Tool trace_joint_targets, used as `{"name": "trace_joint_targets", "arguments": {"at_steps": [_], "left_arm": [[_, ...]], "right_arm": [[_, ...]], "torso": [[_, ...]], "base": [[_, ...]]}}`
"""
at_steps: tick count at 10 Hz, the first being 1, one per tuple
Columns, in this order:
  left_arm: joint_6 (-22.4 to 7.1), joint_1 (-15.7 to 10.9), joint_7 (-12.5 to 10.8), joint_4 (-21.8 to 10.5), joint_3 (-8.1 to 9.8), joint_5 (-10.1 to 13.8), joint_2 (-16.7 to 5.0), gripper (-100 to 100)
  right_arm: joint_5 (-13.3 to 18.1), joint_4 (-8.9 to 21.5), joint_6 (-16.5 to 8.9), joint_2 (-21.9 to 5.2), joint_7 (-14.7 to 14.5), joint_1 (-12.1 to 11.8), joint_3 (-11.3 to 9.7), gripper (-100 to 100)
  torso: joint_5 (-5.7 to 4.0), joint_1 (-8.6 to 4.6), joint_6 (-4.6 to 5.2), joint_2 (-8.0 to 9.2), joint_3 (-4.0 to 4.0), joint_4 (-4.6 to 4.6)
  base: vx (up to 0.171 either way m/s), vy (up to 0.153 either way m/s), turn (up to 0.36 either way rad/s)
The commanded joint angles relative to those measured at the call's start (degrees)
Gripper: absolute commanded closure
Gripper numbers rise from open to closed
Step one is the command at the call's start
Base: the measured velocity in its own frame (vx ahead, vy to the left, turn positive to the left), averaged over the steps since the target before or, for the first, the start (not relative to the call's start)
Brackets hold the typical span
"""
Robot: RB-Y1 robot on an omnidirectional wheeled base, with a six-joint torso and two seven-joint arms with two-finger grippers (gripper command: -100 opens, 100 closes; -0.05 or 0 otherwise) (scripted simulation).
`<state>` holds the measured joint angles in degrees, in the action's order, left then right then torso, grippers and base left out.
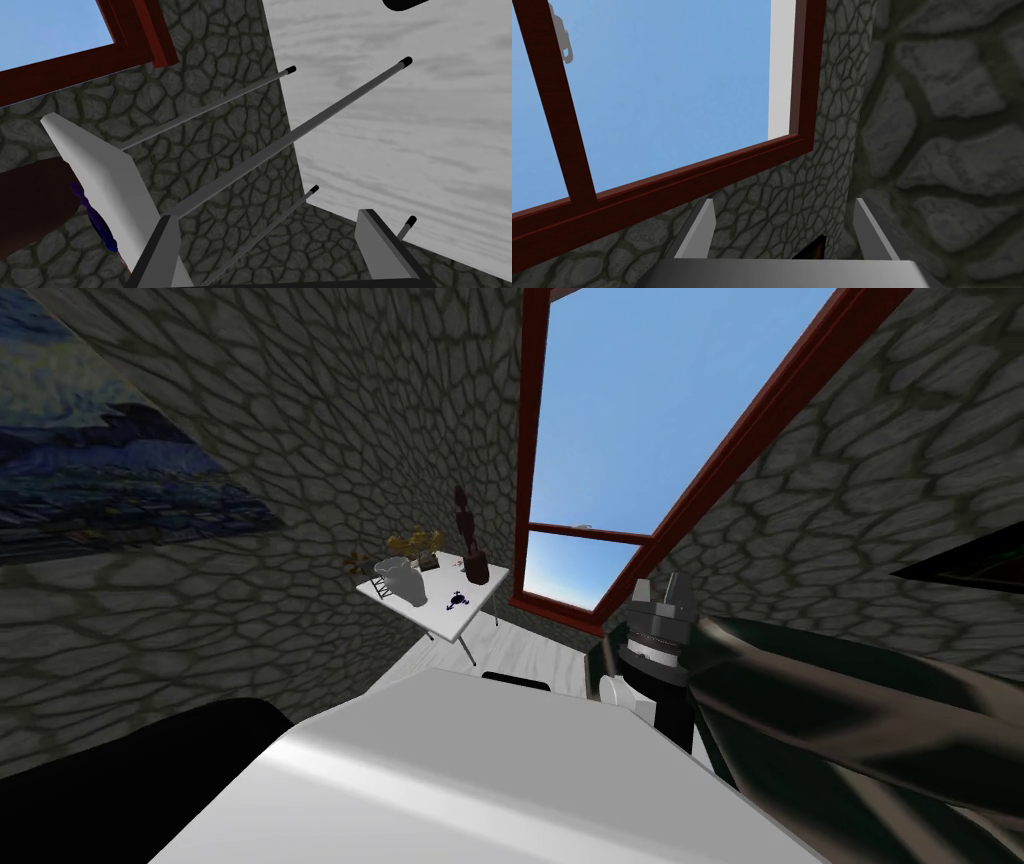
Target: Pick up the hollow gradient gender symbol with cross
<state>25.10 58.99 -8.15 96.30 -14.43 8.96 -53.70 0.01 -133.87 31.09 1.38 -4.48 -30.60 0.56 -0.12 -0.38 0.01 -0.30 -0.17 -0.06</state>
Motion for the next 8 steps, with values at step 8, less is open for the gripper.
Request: {"name": "trace_joint_targets", "arguments": {"at_steps": [8], "left_arm": [[1.41, 4.28, -3.64, -9.32, -3.77, 3.57, -12.17, -100]], "right_arm": [[0.0, 0.0, 0.0, 0.0, 0.0, 0.0, 0.0, 0]], "torso": [[0.01, 0.07, 0.0, -0.03, -0.02, -0.01]], "base": [[0.092, -0.064, -0.088]]}}
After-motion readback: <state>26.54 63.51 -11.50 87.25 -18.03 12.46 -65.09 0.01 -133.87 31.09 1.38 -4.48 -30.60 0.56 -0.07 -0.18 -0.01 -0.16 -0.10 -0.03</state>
